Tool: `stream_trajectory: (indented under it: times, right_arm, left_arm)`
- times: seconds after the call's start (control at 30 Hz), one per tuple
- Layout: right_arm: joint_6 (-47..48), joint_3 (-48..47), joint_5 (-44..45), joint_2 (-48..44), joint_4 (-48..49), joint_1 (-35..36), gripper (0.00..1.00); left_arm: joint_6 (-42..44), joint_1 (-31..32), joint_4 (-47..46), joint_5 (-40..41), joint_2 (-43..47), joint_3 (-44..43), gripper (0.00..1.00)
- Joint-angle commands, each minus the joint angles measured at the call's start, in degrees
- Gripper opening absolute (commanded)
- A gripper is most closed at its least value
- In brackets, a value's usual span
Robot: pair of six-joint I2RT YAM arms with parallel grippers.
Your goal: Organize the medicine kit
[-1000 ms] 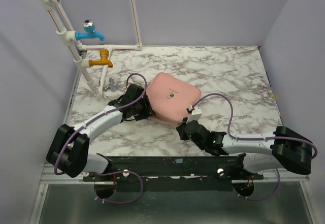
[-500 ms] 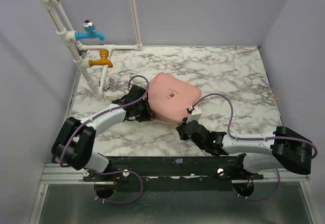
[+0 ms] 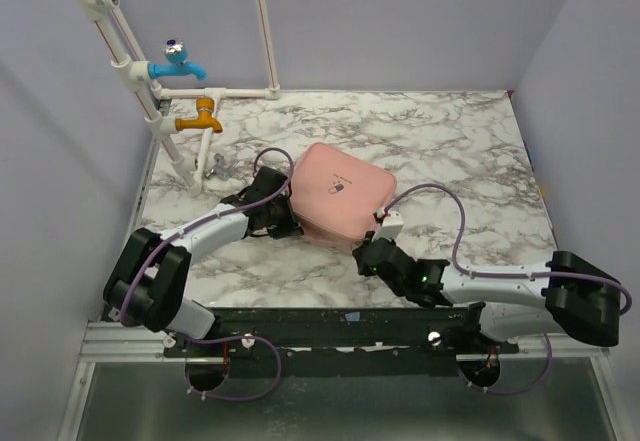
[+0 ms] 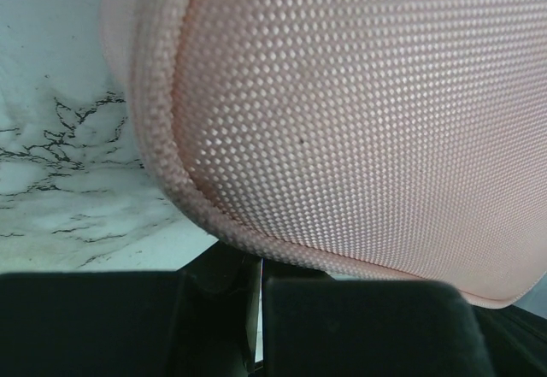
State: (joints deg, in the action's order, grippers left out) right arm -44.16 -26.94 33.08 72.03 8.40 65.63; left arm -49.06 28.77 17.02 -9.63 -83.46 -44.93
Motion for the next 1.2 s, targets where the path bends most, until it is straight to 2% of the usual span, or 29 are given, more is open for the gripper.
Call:
stream_trajectory:
  times: [0.0, 0.23, 0.57, 0.8, 0.97, 1.17]
  right_arm:
    - [-2.6, 1.2, 5.3, -2.2, -12.1, 0.2, 0.01]
    - [0.5, 0.9, 4.7, -4.2, -13.4, 0.2, 0.01]
    - [16.9, -1.3, 4.0, -6.8, -8.9, -1.2, 0.01]
    - [23.3, -3.7, -3.3, -5.4, -5.6, -6.4, 0.01]
    - [24.3, -4.5, -13.1, -2.5, -3.7, -14.9, 0.01]
    - [27.2, -7.7, -17.4, 2.4, -1.6, -19.2, 0.01]
  left_arm:
    - [2.6, -1.9, -1.8, 0.5, 2.4, 0.9, 0.00]
    - [6.7, -3.7, -0.3, -2.4, 5.8, 1.2, 0.00]
    - [10.7, -5.9, 3.3, -6.4, 13.3, 2.9, 0.00]
    - [11.5, -6.3, 3.9, -8.6, 17.5, 5.7, 0.00]
    - [11.5, -6.3, 3.8, -10.0, 20.7, 7.8, 0.00]
    - [11.5, -6.4, 3.7, -12.0, 23.3, 9.8, 0.00]
